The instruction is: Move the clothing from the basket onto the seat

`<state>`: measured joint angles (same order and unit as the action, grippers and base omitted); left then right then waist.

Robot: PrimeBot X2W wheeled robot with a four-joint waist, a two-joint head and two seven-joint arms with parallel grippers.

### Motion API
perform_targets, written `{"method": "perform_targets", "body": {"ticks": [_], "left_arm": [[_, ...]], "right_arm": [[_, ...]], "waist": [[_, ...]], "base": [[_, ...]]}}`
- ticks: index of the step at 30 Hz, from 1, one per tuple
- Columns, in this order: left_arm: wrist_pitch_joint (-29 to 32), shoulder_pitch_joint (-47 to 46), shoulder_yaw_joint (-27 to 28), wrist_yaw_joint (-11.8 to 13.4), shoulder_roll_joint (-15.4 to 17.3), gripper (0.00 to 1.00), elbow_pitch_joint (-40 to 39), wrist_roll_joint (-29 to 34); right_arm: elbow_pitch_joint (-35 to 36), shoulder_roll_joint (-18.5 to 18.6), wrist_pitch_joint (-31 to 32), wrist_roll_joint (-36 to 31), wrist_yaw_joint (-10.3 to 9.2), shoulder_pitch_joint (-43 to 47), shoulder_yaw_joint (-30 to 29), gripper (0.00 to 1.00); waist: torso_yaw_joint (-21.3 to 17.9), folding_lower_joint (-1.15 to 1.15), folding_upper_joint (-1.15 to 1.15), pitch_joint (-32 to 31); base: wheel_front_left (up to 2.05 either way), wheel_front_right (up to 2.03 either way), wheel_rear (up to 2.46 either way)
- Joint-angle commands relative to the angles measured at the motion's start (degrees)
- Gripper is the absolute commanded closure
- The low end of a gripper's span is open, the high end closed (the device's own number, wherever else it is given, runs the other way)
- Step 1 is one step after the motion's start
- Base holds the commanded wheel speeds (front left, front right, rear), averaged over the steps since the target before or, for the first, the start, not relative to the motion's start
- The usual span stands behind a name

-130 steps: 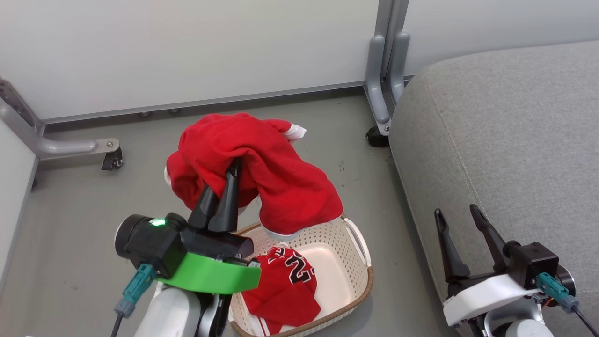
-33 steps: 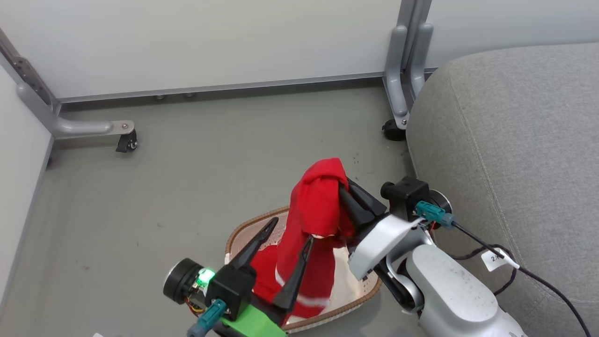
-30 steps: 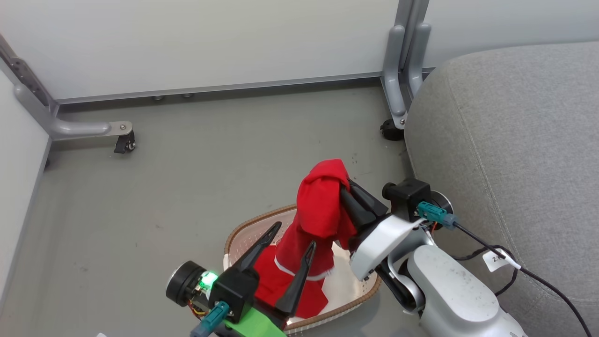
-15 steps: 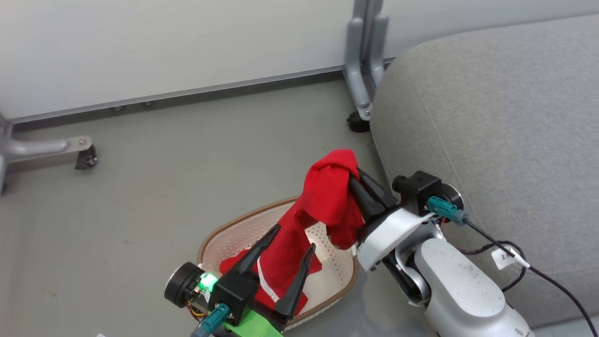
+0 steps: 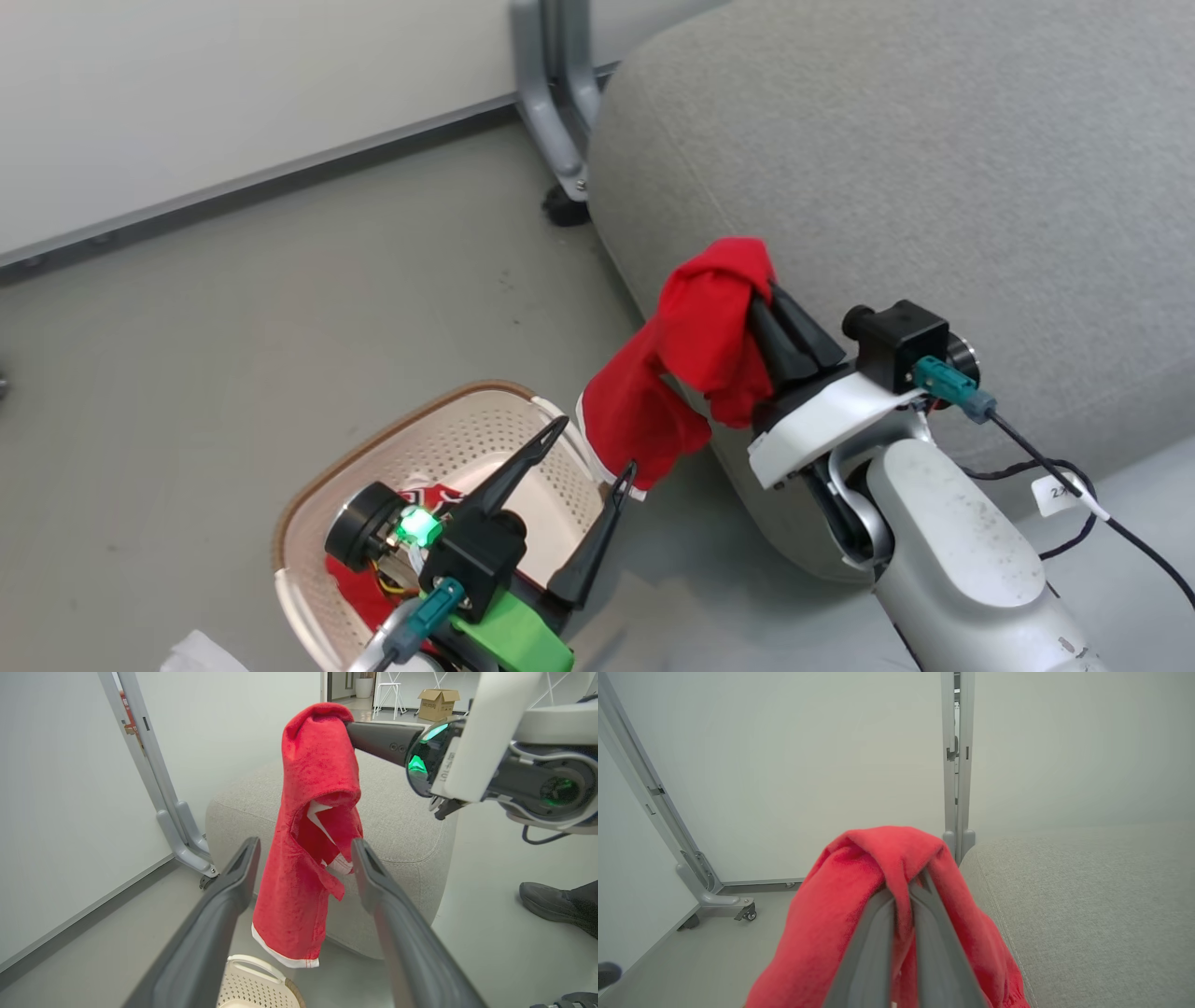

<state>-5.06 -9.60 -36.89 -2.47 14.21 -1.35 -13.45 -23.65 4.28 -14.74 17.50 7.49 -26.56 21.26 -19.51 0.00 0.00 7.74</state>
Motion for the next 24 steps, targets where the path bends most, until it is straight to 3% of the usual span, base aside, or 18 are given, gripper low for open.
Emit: {"method": "perform_targets", "body": {"ticks": [1, 9, 17, 24], "left_arm": [[0.2, -1.5, 0.3, 0.0, 0.9, 0.0, -0.2, 0.6], [2.0, -5.7, -0.5, -1.2, 1.7, 0.0, -2.0, 1.8], [3.8, -11.1, -1.0, -2.5, 2.8, 0.0, -4.7, 2.6], [4.3, -15.9, -2.2, -3.5, 3.6, 0.0, -6.7, 4.0]], "right_arm": [[0.7, 0.0, -0.4, -0.5, 0.0, -0.7, -0.7, 1.0], [3.0, 1.3, -0.4, -0.8, 0.0, -2.9, -9.9, 1.0], [4.4, 4.5, -0.5, -1.3, 0.0, -11.5, -22.7, 1.0], [0.0, 10.1, -0.5, -2.2, 0.0, -21.4, -33.3, 1.0]], "waist": [[-5.0, 0.0, 0.0, 4.2], [-6.1, 0.0, 0.0, 10.4], [-3.4, 0.0, 0.0, 19.1], [1.0, 0.0, 0.0, 25.7]], "base": [[0.0, 0.0, 0.0], [0.0, 0.0, 0.0], [0.0, 0.0, 0.0], [0.0, 0.0, 0.0]]}}
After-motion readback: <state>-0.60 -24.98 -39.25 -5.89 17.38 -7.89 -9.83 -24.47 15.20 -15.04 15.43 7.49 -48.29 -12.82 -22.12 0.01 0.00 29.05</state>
